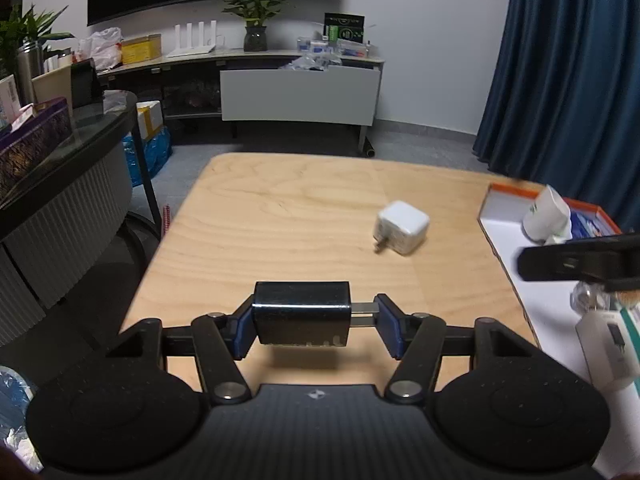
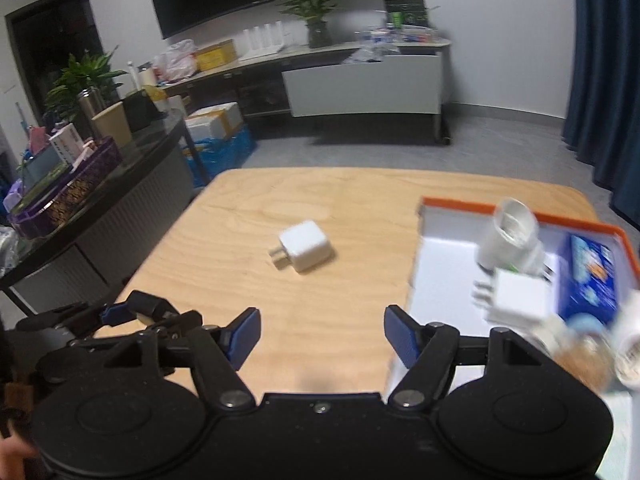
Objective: Organize rigid objects
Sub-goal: 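Lift black charger with left tool while right tool grasps white USB charger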
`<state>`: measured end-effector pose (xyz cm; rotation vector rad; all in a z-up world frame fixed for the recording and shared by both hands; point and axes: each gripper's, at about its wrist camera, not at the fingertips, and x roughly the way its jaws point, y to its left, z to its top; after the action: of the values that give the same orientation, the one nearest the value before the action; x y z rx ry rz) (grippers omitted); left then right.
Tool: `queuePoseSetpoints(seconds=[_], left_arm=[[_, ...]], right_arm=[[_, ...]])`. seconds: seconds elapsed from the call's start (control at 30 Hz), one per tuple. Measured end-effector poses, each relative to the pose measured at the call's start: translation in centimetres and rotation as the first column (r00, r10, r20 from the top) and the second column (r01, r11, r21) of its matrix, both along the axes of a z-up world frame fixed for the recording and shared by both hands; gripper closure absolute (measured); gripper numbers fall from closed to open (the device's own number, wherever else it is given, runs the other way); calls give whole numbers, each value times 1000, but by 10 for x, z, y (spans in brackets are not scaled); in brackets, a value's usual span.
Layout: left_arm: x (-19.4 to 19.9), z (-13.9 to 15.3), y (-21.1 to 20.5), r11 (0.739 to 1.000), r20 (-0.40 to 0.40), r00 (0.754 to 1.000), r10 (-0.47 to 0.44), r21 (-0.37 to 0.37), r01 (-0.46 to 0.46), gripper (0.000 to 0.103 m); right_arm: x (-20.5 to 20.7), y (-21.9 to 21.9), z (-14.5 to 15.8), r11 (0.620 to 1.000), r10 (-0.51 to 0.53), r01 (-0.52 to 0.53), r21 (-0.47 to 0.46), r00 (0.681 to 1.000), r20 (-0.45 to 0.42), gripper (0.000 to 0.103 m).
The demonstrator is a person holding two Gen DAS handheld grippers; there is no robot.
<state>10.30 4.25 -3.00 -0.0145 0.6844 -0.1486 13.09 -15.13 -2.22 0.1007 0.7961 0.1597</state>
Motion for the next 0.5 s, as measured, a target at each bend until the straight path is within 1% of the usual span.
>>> queuePoseSetpoints(seconds=[0.1,0.17,0.3,0.5], left_arm=[[4,5,5,1000,4,1000,18,-4,-18,42],[8,6,9,999,-1,1000,29,-20,-29,42],[14,5,14,998,-3,999,41,-44,-41,42],[22,1,18,997,-15,999,45,-66,-46,42]], right_arm=[[27,11,-7,998,48,-48,-29,999,-10,15],[45,18,-13,995,82,-83,-48,996,-21,14],[79,24,-30,988,143,-145,-46,988,-54,13],[110,36,-47,968,217,-224,-113,973,-74,13]])
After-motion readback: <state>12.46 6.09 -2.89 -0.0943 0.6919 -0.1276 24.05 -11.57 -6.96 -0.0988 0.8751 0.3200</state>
